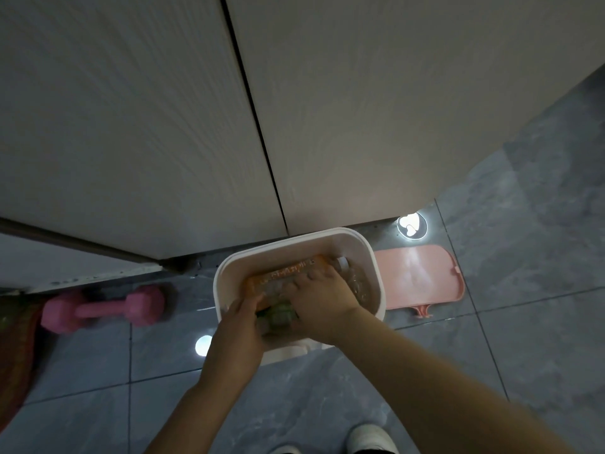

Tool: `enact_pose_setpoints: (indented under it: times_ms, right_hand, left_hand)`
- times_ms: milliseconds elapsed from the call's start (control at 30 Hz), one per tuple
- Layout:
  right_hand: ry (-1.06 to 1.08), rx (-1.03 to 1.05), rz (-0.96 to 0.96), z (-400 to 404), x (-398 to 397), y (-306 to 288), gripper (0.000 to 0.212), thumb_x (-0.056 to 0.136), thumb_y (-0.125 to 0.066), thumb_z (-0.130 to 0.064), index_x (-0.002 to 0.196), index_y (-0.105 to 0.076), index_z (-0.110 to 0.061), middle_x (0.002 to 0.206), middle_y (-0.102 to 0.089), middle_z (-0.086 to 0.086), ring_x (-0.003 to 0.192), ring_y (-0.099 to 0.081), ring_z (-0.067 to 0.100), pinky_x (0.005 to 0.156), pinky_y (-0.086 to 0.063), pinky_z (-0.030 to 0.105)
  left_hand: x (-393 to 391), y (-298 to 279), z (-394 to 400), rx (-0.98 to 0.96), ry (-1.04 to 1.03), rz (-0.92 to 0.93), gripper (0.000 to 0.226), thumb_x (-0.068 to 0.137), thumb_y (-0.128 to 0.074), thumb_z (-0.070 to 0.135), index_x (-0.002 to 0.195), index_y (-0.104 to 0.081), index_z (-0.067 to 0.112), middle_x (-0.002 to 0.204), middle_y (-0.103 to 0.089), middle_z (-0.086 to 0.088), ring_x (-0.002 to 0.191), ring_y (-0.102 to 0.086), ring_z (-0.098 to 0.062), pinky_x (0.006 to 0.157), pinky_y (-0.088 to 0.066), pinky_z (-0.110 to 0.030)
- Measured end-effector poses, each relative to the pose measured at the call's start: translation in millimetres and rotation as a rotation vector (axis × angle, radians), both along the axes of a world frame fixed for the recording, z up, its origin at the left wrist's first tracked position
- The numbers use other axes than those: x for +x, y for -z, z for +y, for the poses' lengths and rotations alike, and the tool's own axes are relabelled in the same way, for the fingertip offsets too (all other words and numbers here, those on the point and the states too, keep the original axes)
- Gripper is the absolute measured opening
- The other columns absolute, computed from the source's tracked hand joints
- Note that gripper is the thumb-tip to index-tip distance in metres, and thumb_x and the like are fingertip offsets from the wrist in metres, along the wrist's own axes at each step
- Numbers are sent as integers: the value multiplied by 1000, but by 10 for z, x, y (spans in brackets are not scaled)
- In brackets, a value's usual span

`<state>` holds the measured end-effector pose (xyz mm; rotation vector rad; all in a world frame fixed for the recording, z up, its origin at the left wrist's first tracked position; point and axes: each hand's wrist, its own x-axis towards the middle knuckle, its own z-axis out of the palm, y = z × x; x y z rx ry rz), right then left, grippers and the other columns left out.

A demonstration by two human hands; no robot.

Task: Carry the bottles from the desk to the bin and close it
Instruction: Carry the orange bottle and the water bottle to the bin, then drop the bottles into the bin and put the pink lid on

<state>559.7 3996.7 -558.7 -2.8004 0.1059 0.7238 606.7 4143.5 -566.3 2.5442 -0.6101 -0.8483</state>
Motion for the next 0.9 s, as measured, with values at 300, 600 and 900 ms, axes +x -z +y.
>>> enact_pose_setpoints:
  times_ms: [300,600,900]
  right_hand:
    - [503,247,-308,-334,-641,-97,30,90,-52,-29,118,-57,-20,115,-64,1,95,-63,18,75,-48,25]
    - [915,64,8,-775,-1470,671,33,92,-51,-31,123,-57,-20,119,-63,1,101,-62,18,83,-52,31]
    - [688,-173,177,-943,-1542,1649,36,93,-46,-25,128,-50,-22,125,-57,0,114,-53,21,90,-49,33]
  left_hand:
    - [-201,-7,6,-118,-32,2,31,94,-43,8,122,-56,12,129,-57,-4,111,-56,-17,86,-38,-18]
    - [-150,-104,103,-182,7,-119,24,85,-57,-1,106,-67,7,105,-70,-9,90,-60,-16,82,-40,-22]
    - [120,66,192,-78,117,-403,50,78,-39,38,101,-68,4,96,-65,-17,90,-51,-26,80,-36,-28]
